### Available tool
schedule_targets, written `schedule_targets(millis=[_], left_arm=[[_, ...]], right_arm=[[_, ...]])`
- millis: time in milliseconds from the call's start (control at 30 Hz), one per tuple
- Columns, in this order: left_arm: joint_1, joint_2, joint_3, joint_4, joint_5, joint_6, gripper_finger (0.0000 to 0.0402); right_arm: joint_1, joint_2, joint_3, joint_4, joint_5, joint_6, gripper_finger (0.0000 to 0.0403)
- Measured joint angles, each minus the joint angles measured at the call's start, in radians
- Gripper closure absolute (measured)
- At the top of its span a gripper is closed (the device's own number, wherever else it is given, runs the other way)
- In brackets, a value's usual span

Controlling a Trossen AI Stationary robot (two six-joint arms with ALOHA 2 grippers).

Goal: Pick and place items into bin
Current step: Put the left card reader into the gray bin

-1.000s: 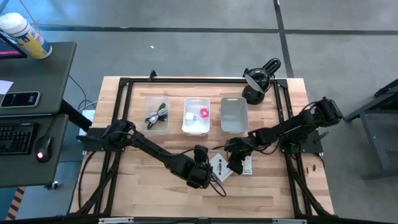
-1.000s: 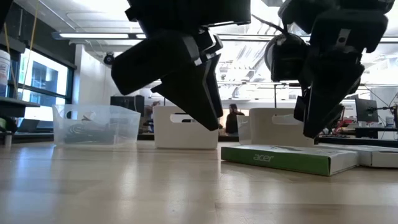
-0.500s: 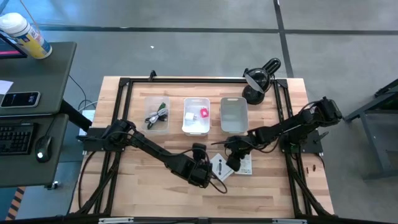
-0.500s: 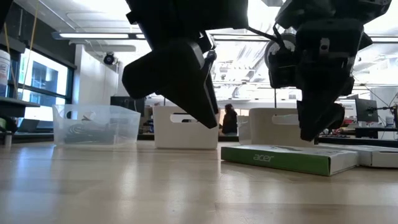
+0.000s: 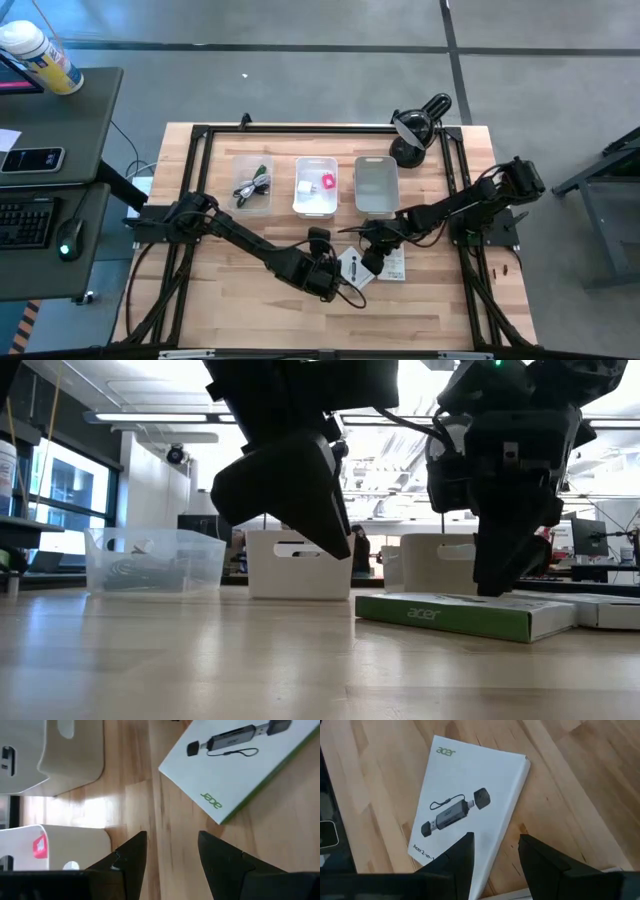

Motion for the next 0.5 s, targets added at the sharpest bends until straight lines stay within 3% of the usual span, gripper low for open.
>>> schedule_targets(millis=[200, 367, 500], left_arm=[[0.007, 0.014, 0.001, 0.051, 0.021, -0.003, 0.0236], [0.023, 0.034, 0.003, 0.084, 0.282, -0.002, 0.0236], [0.025, 0.044, -0.003, 0.102, 0.349, -0.026, 0.0236]], right_arm=[[-0.002, 0.004, 0.001, 0.004, -0.001, 0.014, 0.0258], [-0.009, 0.004, 0.002, 0.000, -0.015, 0.013, 0.0258], [-0.009, 0.004, 0.002, 0.000, -0.028, 0.013, 0.0258]])
